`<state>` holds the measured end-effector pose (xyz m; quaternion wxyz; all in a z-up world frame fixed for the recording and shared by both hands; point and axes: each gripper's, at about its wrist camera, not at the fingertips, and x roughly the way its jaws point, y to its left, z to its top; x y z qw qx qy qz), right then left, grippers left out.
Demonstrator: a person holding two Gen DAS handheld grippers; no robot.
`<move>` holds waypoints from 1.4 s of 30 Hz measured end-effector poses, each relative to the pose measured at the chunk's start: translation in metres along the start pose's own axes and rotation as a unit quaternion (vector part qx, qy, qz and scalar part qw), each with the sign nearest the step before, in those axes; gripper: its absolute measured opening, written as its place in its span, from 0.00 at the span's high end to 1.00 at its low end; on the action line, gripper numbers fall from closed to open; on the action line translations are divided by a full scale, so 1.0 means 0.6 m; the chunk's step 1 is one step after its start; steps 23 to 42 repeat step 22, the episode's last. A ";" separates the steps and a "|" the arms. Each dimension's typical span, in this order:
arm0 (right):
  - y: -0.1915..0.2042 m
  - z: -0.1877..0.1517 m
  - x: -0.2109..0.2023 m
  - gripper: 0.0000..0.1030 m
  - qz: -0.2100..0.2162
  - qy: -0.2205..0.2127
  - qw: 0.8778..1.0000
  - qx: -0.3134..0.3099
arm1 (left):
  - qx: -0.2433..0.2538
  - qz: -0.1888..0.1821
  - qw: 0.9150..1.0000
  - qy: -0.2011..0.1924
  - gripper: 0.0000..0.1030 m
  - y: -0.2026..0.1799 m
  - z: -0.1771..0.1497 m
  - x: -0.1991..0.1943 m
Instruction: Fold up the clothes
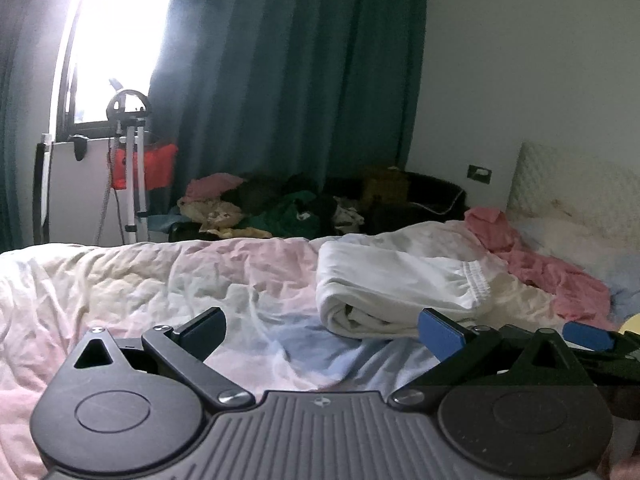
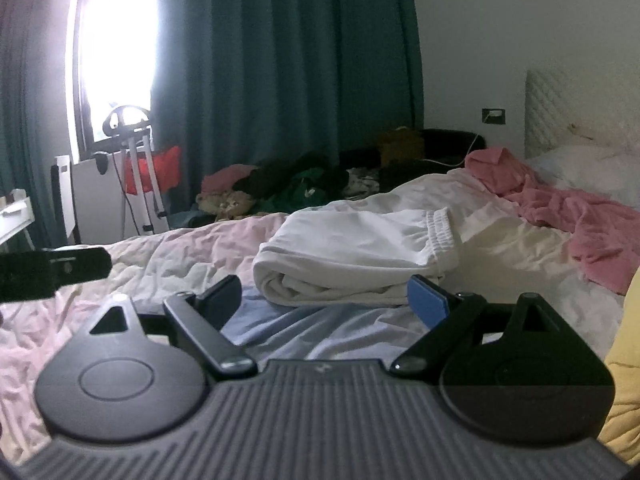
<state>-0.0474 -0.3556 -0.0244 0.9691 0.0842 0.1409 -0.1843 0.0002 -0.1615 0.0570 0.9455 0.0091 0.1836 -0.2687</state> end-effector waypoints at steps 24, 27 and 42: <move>-0.004 0.000 0.004 0.11 -0.002 0.014 1.000 0.009 | 0.005 0.010 1.000 0.000 0.00 0.002 0.000 -0.015; -0.004 0.000 0.004 0.11 -0.002 0.014 1.000 0.009 | 0.005 0.010 1.000 0.000 0.00 0.002 0.000 -0.015; -0.004 0.000 0.004 0.11 -0.002 0.014 1.000 0.009 | 0.005 0.010 1.000 0.000 0.00 0.002 0.000 -0.015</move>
